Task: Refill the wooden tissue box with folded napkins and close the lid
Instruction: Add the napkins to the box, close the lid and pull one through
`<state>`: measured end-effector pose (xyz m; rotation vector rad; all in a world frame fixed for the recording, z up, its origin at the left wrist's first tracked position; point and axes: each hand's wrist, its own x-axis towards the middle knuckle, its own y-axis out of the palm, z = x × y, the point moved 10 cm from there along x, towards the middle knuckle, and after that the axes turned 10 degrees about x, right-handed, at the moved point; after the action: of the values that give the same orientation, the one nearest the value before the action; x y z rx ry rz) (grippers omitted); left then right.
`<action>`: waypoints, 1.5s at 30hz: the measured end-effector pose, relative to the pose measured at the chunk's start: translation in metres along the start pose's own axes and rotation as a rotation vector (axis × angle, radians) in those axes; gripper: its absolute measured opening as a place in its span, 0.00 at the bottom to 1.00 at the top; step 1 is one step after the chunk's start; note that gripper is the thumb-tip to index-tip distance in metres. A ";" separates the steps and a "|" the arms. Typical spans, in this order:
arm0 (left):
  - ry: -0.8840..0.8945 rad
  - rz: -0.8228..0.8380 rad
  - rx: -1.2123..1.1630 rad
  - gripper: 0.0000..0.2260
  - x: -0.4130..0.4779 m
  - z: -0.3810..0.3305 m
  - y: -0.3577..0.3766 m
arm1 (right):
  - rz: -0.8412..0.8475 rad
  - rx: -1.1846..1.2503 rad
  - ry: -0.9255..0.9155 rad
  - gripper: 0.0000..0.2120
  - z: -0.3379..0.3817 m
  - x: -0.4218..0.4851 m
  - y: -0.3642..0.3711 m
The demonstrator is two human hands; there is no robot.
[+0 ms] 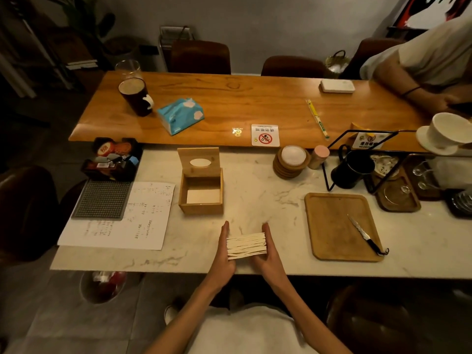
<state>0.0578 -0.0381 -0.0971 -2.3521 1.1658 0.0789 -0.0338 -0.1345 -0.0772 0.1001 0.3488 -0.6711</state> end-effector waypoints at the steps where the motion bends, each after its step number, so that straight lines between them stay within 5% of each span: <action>1: -0.007 0.011 -0.007 0.39 0.000 0.001 0.001 | 0.005 -0.010 0.002 0.40 0.000 0.001 0.000; 8: 0.037 0.014 -0.029 0.21 0.008 -0.007 -0.013 | 0.059 -0.223 -0.182 0.19 0.025 0.012 -0.018; 13: 0.067 0.078 0.022 0.19 0.015 -0.007 -0.020 | 0.206 -0.965 -0.421 0.44 0.043 0.020 0.002; 17: 0.117 0.081 0.102 0.16 0.016 -0.014 -0.030 | 0.281 -1.264 -0.463 0.34 0.047 0.029 0.033; 21: -0.016 -0.104 -0.094 0.12 0.014 -0.012 -0.070 | 0.253 -0.698 -0.018 0.19 0.037 0.048 0.009; 26: -0.147 -0.546 -0.160 0.09 0.013 -0.004 -0.166 | 0.113 0.895 0.496 0.23 -0.009 0.026 0.012; 31: -0.273 -0.486 -0.015 0.13 0.049 0.009 -0.213 | 0.022 1.069 0.489 0.28 -0.008 0.027 0.032; 34: -0.254 -0.220 -0.121 0.13 0.079 0.010 -0.205 | 0.109 0.754 0.319 0.26 0.045 0.055 0.039; 40: -0.257 -0.036 -0.139 0.16 0.090 0.007 -0.202 | 0.332 -0.589 -0.129 0.23 0.183 0.121 0.118; 42: -0.256 -0.005 -0.171 0.15 0.092 0.008 -0.201 | 0.450 -1.021 -0.117 0.27 0.184 0.142 0.153; 45: -0.280 0.036 -0.231 0.16 0.093 0.010 -0.199 | 0.660 -1.325 0.173 0.30 0.156 0.157 0.175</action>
<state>0.2688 -0.0020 -0.0480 -2.4167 1.1083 0.5643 0.2336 -0.1221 0.0109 -0.9593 0.8185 0.3107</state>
